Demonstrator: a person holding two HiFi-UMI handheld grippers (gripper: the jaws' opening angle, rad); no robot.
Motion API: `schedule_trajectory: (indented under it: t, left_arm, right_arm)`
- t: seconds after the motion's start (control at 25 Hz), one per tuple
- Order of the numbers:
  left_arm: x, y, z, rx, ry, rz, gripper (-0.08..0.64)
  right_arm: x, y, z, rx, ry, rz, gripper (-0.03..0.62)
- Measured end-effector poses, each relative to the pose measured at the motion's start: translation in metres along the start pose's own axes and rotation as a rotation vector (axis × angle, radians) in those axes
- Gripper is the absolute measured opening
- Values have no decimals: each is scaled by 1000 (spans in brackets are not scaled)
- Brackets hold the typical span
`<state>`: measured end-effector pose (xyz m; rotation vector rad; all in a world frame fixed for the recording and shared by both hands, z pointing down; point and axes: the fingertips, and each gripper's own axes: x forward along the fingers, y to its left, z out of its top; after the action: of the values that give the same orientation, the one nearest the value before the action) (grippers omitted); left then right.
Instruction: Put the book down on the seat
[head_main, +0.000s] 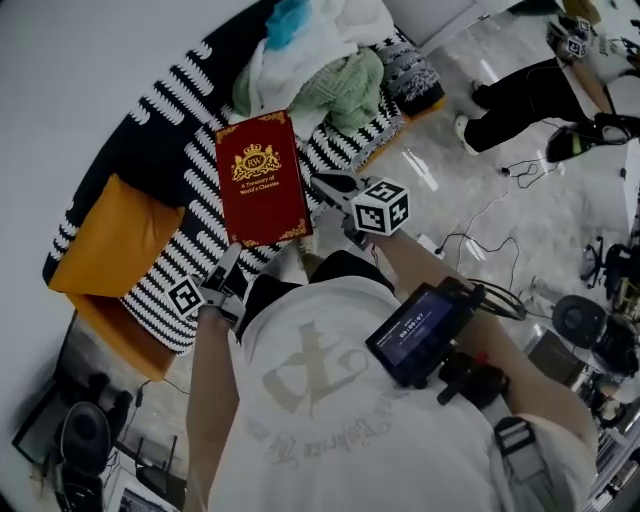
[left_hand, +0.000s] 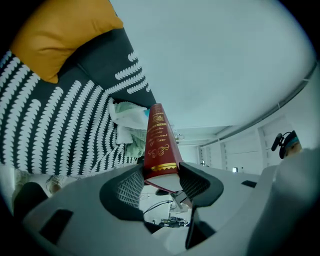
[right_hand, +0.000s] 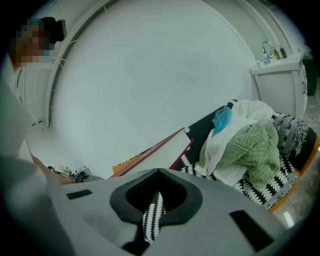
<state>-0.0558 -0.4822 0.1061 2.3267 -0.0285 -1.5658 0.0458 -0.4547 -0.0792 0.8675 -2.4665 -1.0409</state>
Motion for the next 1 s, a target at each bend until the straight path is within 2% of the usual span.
schedule_trajectory:
  t: [0.04,0.08,0.16,0.2,0.24,0.36,0.52,0.68,1.0]
  left_arm:
    - [-6,-9,-10,20,7,5,232]
    - [-14,-22,-9,79,44,10,232]
    - [-35,-61,20,277,180,33,232]
    - [-43,-78,25,354,230,48,232]
    - [-50,-88,19,390,247,60,232]
    - [-54,-85,-4,395,189,77,232]
    - [-44,-72,5,420,134,79,230]
    - [-36,-57,12,389,96,92,230]
    - [-26,-37,11,338,38,71,229]
  right_arm:
    - [-13,7,-4,6,-20,0,14]
    - [-25,20,-6,19,-85,-13,14]
    - [-41,55,-3,64,-313,-66,14]
    - [-52,70,-4,84,-403,-87,14]
    - [-67,79,-10,94,-447,-98,15]
    - [-87,79,-23,93,-434,-86,14]
    - [-75,65,-22,78,-399,-58,14]
    - [-66,56,-16,61,-385,-39,14]
    - [-62,54,-16,44,-350,-25,14]
